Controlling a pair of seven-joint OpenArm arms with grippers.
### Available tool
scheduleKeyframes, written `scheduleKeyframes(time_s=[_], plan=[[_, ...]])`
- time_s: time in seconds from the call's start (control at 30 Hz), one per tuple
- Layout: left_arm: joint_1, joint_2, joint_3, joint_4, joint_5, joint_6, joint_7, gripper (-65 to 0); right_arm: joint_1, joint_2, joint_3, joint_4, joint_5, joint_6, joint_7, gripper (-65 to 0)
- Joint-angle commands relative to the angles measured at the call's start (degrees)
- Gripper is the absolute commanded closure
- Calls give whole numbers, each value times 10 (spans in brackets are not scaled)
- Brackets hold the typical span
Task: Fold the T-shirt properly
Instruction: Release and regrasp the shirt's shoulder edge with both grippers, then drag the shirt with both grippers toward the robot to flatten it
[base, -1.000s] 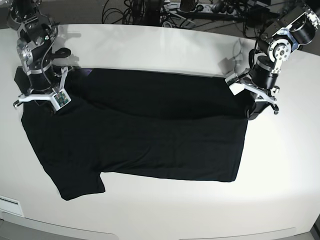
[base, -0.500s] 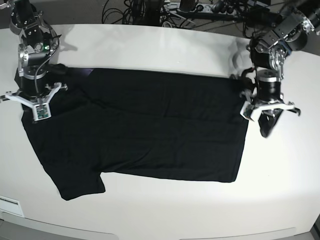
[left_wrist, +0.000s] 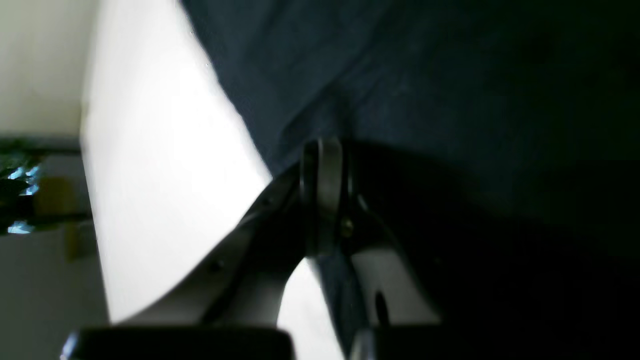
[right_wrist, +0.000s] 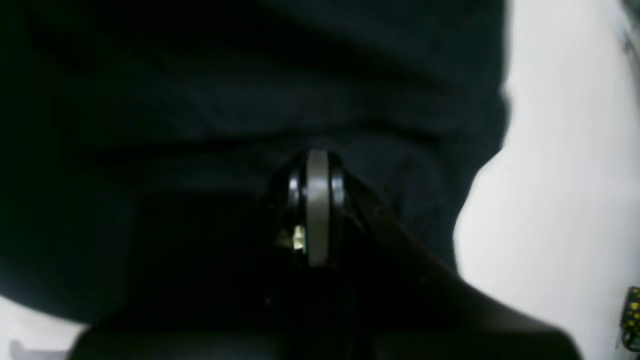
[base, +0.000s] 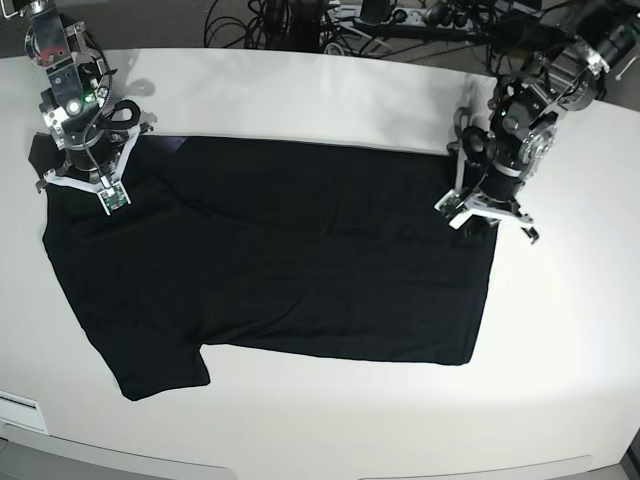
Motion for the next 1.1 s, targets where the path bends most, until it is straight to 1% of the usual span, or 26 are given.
scheduleKeyframes(time_s=[0.0, 0.1, 0.17, 0.2, 0.27, 0.37, 0.47, 0.53, 0.63, 0.73, 0.9, 1.0, 1.07], plan=[[-3, -2, -4, 4, -5, -18, -10, 0, 4, 10, 5, -8, -1, 10, -3, 0], [10, -1, -4, 5, -23, -58, -5, 0, 0, 10, 5, -29, -1, 15, -41, 0], [19, -2, -4, 7, -22, -75, 17, 0, -8, 12, 5, -28, -1, 11, -62, 0], [25, -3, -4, 9, -22, -86, 27, 0, -16, 12, 5, -28, -2, 11, -66, 0], [42, -11, -4, 15, -15, -98, 43, 0, -38, 12, 5, -27, -2, 11, -70, 0], [78, -37, -4, 26, -5, -97, 58, 0, -82, 12, 5, -19, -2, 11, -70, 0], [118, -69, -4, 43, -5, -93, 59, 0, -127, 12, 5, 1, -5, 3, -70, 0], [146, -86, -4, 62, -2, -78, 65, 0, -153, 12, 5, 19, -16, 2, -70, 0], [185, -102, -4, 91, 30, -61, 73, 0, -188, 12, 5, 41, -23, 2, -71, 0], [222, -112, -4, 113, 54, -38, 76, 0, -221, 12, 5, 64, -23, -10, -72, 0], [260, -112, -4, 122, 114, -37, 83, 0, -264, 12, 5, 107, -23, -37, -82, 0], [266, -112, -4, 122, 122, -37, 83, 0, -292, 12, 5, 125, -28, -38, -82, 0], [266, -112, -4, 122, 122, -37, 83, 0, -302, 10, 5, 131, -47, -45, -81, 0]])
